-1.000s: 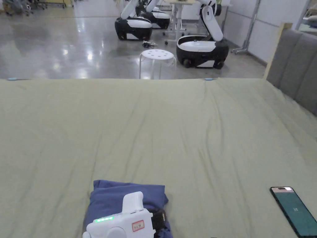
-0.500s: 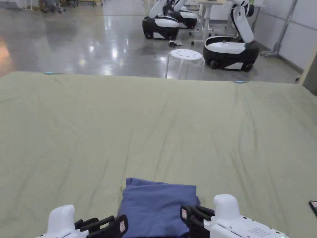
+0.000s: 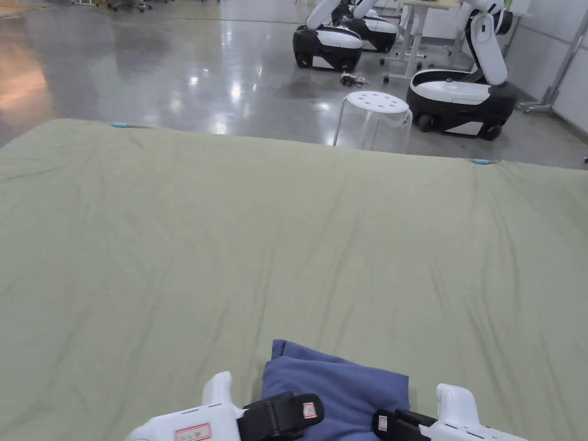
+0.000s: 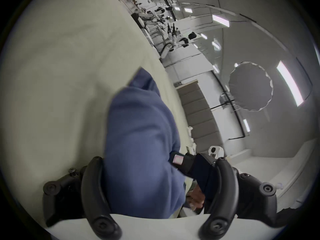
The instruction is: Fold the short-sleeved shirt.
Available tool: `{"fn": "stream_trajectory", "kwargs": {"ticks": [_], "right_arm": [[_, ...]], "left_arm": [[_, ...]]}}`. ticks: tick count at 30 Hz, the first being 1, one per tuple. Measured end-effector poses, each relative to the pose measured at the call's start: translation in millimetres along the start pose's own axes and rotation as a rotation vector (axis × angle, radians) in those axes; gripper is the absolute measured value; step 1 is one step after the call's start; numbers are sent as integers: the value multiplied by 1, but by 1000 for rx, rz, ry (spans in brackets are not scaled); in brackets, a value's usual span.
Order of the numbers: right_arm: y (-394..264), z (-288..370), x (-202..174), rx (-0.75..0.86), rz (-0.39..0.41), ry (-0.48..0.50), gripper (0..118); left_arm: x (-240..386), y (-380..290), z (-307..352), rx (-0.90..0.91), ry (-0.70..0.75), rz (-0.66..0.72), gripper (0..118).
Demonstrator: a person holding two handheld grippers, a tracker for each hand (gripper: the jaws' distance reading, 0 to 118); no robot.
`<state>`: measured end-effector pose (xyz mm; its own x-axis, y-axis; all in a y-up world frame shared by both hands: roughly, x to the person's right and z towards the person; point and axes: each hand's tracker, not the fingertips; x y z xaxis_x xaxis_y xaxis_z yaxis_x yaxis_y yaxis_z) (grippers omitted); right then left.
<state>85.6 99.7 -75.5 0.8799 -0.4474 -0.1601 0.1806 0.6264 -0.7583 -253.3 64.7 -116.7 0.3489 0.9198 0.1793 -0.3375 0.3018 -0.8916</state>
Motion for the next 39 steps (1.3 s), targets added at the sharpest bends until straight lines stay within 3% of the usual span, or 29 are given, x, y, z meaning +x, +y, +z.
{"fn": "stream_trajectory", "kwargs": {"ticks": [2,3,4,5,8,10,17,21,23,27,29,31,32,33,36,37,39], "right_arm": [[-3,2,-3,8,12,2,3],[-3,5,-3,15,11,6,3],[-3,6,-3,16,0,28,3],[-2,8,-7,10,-5,20,3],[-1,20,-25,20,84,-19,3],[-1,30,-43,45,139,-25,3],[-13,37,-86,30,173,23,3],[-21,29,-108,18,194,37,3],[-23,24,-116,12,196,38,3],[-27,16,-127,5,191,48,3],[-29,12,-132,-4,203,45,3],[-31,12,-134,-3,206,48,3],[-31,14,-134,-2,202,51,3],[-31,16,-135,0,196,57,3],[-29,30,-133,25,207,46,3],[-29,37,-131,41,221,38,3],[-26,50,-130,81,263,7,3]], "left_arm": [[6,4,-18,11,99,-22,17],[8,8,-25,-6,233,-8,17],[11,5,-27,-20,271,-1,16],[16,4,-19,-4,200,-14,16],[43,-1,1,-23,329,-246,16],[41,11,28,-21,359,-237,16],[-19,86,191,67,589,-240,16],[-44,143,299,122,808,-297,16],[-57,164,338,126,934,-397,16],[-88,203,395,84,1070,-382,16],[-95,208,404,112,1000,-309,17],[-90,200,400,123,988,-322,34],[-84,194,397,146,1017,-355,52],[-80,190,400,165,1039,-368,77],[-68,189,410,236,1133,-396,81],[-54,183,409,272,1209,-426,81],[-13,164,393,349,1214,-545,81]]}}
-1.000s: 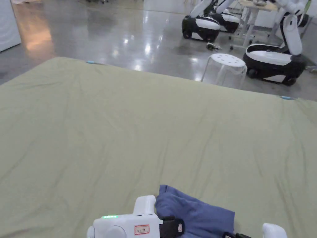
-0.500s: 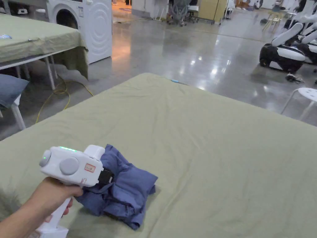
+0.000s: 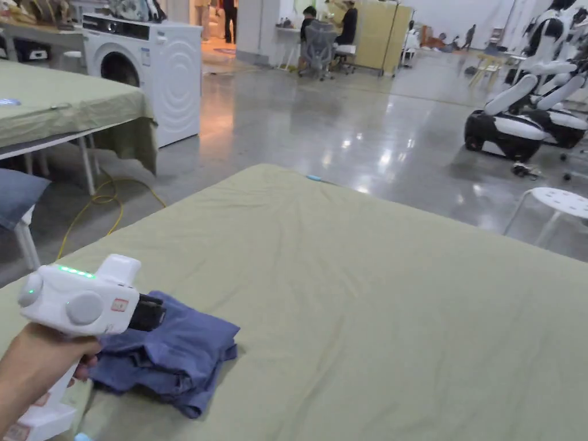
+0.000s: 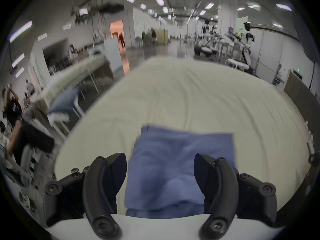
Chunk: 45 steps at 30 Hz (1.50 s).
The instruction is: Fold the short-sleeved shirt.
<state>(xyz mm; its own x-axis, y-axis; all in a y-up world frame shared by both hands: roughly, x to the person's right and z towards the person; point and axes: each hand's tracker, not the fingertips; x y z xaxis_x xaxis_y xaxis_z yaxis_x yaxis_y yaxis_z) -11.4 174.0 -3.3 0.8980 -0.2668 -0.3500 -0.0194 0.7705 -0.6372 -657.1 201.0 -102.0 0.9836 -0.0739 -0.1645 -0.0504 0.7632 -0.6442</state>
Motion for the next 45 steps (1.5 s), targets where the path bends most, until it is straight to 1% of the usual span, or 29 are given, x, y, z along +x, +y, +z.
{"fn": "stream_trajectory", "kwargs": {"ticks": [3,5,7,8,9,10,12,13,14,16,19,20,21,23,24,25,26,27,30,32,33,35,36,37,38,39,40,43,45], "right_arm": [[14,30,3,111,61,-94,3],[33,55,5,219,95,-141,3],[59,85,8,340,128,-223,3],[74,100,8,408,154,-263,3],[88,115,9,478,190,-307,3],[99,126,9,520,216,-347,3],[122,147,10,595,256,-431,3],[130,155,11,624,257,-455,3],[137,163,12,652,264,-465,3],[143,170,16,677,285,-480,3],[140,173,22,715,309,-520,3],[139,173,24,704,295,-531,3],[138,173,26,681,243,-540,3],[135,173,29,691,177,-499,3],[132,173,29,690,172,-495,3],[130,172,28,688,184,-506,3],[128,170,28,687,194,-508,3],[127,169,27,685,197,-508,3],[126,168,25,681,195,-494,3],[126,167,23,684,197,-499,5],[126,167,22,686,195,-496,11],[127,167,19,682,190,-486,23],[126,166,18,681,198,-482,39],[126,165,16,680,208,-482,55],[125,164,13,677,219,-482,71],[126,162,11,671,230,-482,100],[126,161,10,662,241,-475,116],[126,162,-2,696,249,-491,118],[130,165,-8,705,210,-453,118]], "left_arm": [[74,14,62,194,-36,-80,81],[137,23,101,278,-103,-87,81],[200,26,141,400,-169,-86,78],[232,28,161,455,-199,-74,70],[253,32,164,514,-244,-67,30],[278,33,178,559,-257,-57,3],[328,36,204,635,-258,-52,3],[345,40,215,661,-320,-62,3],[361,42,227,680,-322,-60,3],[382,41,245,748,-280,-76,3],[391,44,263,756,-317,-75,3],[395,44,265,766,-289,-92,3],[398,44,269,775,-260,-108,4],[397,44,272,763,-308,-93,4],[395,44,271,733,-387,-68,4],[397,43,272,724,-377,-64,4],[399,41,271,726,-303,-87,4],[398,40,271,728,-280,-99,4],[395,39,272,717,-319,-86,4],[396,37,271,723,-302,-82,4],[397,37,273,724,-292,-88,12],[397,36,271,714,-306,-105,44],[396,35,271,714,-308,-110,61],[397,33,271,720,-306,-111,69],[398,32,271,736,-296,-105,73],[397,31,273,747,-293,-96,73],[397,31,273,749,-294,-92,73],[397,32,274,747,-300,-96,73],[398,34,275,737,-299,-101,73]]}}
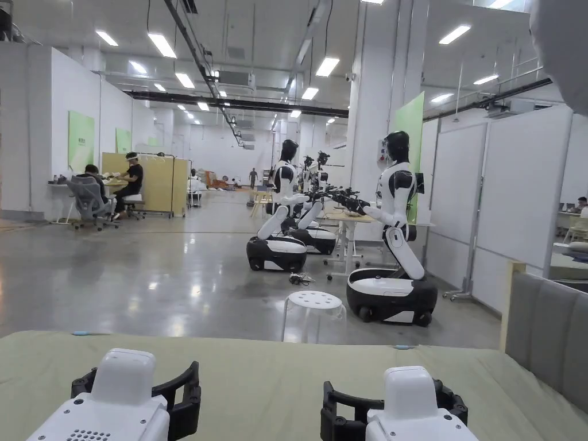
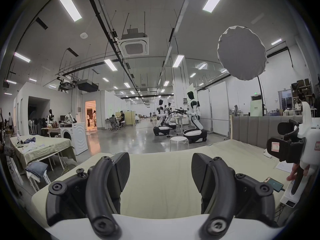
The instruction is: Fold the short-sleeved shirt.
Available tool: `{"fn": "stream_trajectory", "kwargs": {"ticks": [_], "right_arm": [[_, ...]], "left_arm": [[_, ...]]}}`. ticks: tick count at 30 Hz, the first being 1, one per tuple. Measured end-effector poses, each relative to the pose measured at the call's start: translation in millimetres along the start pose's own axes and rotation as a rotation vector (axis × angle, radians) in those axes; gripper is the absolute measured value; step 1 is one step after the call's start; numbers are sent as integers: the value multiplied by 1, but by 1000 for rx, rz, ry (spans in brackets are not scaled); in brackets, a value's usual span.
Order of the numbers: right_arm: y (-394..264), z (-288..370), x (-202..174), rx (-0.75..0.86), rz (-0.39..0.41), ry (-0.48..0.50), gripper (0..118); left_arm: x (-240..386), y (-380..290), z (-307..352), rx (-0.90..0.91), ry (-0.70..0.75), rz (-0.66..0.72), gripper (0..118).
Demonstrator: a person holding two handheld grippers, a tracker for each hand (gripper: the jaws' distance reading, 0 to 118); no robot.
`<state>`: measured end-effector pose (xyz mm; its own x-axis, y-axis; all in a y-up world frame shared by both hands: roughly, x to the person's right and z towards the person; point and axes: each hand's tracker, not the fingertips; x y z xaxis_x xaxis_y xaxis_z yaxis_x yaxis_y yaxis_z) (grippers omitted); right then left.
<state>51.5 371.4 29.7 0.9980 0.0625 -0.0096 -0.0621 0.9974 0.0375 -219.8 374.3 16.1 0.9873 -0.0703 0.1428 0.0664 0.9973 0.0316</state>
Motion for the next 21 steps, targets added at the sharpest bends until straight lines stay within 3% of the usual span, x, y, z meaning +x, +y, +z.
{"fn": "stream_trajectory", "kwargs": {"ticks": [5,9,13,16,21], "right_arm": [[15,-4,-10,-179,-63,-35,118],[24,-1,-10,-166,-150,-45,118],[31,1,-6,-172,-154,-93,118],[28,4,3,-135,-189,-54,118],[26,1,6,-146,-206,-98,118]], "left_arm": [[1,0,3,10,-10,-8,73],[-4,0,1,14,9,25,73],[-6,0,2,17,16,37,73],[-6,0,2,16,26,31,73],[-6,1,0,15,25,43,73]]}}
